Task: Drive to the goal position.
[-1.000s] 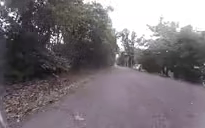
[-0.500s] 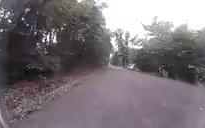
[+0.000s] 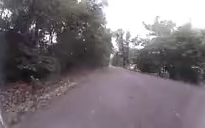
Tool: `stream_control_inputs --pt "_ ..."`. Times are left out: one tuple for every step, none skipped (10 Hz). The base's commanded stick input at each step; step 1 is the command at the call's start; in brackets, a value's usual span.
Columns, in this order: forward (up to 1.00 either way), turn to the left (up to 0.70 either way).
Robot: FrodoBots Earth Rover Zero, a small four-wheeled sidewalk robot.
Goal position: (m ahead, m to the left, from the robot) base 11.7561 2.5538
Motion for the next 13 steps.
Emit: stream_control_inputs --pt "0.70 0.00" --pt "0.70 0.00" --pt "0.70 0.00" --pt "0.70 0.00" --pt "0.70 0.00" --pt "0.70 0.00" --pt "0.70 0.00" --pt "0.70 0.00" --pt "0.70 0.00" --pt "0.70 0.00" --pt "0.70 -0.05" --pt "0.70 -0.16" --pt "0.70 -0.26"
